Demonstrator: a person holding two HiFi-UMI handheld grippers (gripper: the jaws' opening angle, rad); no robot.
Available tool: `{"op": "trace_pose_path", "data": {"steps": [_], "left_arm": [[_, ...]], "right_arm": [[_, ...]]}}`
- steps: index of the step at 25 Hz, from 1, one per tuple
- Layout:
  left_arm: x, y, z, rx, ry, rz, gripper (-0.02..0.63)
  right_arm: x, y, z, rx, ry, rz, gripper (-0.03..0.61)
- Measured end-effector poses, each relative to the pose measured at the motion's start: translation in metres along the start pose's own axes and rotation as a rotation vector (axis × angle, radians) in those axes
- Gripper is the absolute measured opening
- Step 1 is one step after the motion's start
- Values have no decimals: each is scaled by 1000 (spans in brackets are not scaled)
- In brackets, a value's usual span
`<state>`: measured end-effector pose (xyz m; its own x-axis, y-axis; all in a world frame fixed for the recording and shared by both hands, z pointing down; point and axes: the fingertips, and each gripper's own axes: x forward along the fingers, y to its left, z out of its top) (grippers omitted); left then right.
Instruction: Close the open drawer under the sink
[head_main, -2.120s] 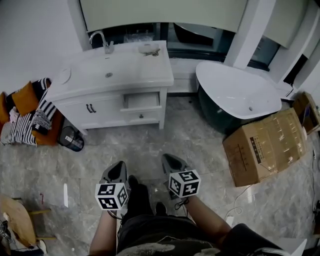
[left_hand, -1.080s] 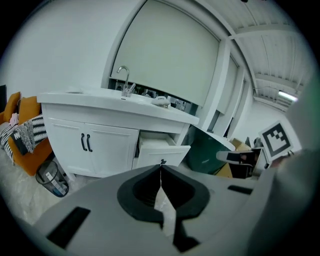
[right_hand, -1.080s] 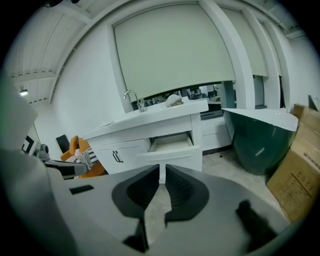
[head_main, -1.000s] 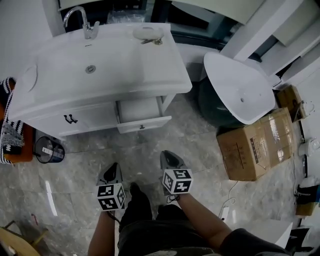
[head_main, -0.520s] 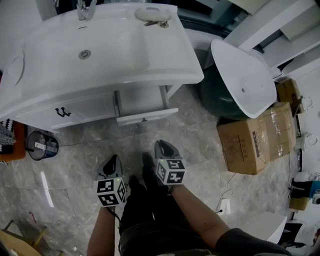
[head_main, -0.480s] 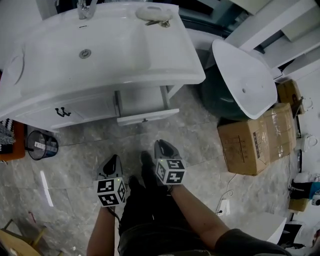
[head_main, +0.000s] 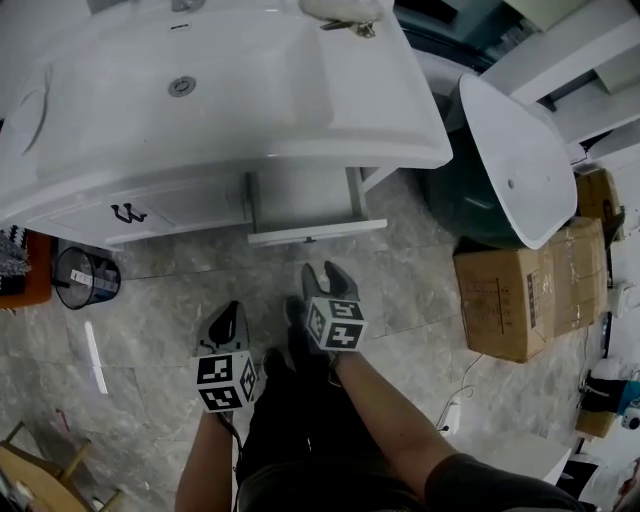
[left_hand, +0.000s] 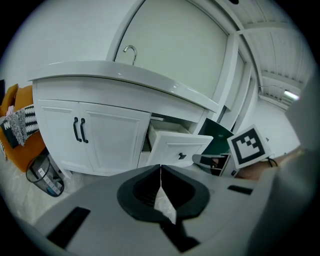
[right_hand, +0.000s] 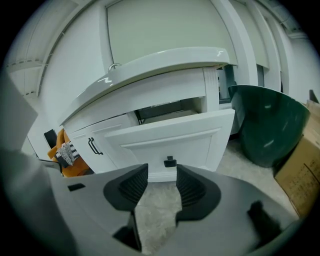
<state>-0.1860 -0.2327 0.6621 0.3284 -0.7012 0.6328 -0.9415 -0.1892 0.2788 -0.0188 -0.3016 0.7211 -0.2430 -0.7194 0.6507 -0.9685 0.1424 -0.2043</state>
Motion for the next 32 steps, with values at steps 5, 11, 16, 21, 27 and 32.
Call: {"op": "trace_pose_path", "data": {"steps": [5,11,16,21,27,32], "left_arm": [[15,3,-3,-9,8,12,15],[28,1,-3,-6,19,16,15],[44,-1,-6,0,39,10,15],[52,-3,-6,3,58,8,15],[58,-6,-7,12,76,-4,15],[62,-1,-2,16,74,1,15]], "right_arm": [[26,-12,-1,-37,13,-35,166],[56,-21,-7,-63,49,-55,167],[79,-21,-1,-161,43,-75,166],[92,-20,0,-156,54,-67,152],[95,-21,0,-143,52,-83,152],[106,-21,13,-132,41,-63,150]]}}
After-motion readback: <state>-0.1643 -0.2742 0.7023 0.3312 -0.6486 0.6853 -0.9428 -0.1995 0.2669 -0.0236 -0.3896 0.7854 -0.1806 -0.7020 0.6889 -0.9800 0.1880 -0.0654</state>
